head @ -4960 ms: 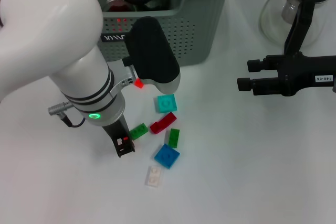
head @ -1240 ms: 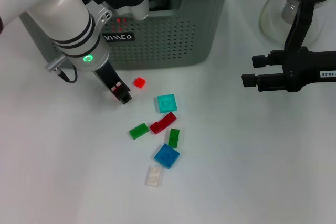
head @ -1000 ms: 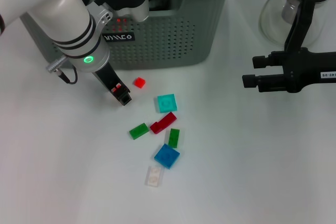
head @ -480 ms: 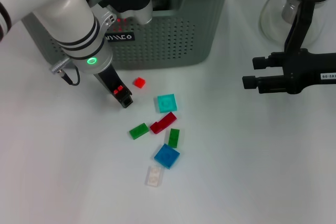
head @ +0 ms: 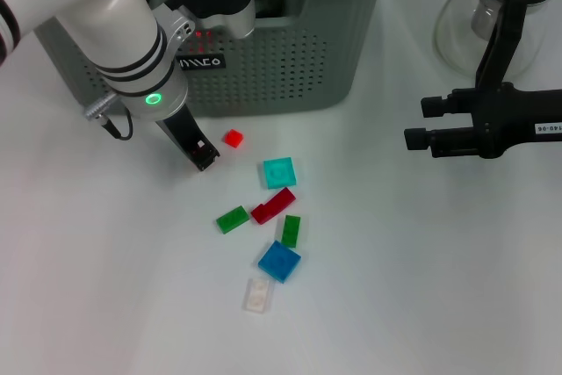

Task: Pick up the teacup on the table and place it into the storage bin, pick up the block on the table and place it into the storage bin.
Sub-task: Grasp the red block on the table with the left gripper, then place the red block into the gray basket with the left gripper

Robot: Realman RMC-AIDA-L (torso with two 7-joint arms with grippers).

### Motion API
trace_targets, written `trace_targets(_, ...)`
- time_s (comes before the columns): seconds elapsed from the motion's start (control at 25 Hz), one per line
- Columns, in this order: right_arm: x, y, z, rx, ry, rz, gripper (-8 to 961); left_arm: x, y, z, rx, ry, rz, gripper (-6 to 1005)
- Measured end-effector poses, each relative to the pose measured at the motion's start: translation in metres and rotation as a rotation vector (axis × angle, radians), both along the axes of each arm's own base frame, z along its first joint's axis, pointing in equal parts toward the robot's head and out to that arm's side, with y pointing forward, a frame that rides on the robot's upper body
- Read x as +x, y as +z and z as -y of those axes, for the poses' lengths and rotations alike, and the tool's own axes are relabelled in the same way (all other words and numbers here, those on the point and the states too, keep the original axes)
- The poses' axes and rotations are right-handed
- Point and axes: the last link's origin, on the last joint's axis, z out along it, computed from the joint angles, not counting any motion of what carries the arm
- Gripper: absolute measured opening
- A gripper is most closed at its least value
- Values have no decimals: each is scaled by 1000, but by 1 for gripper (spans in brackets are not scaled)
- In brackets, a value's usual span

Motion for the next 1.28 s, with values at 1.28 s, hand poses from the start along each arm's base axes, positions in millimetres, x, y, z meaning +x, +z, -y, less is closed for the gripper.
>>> trace_targets(1.28, -1, 5, -1, -8, 12, 4, 748, 59, 154, -62, 363, -138, 471, 260)
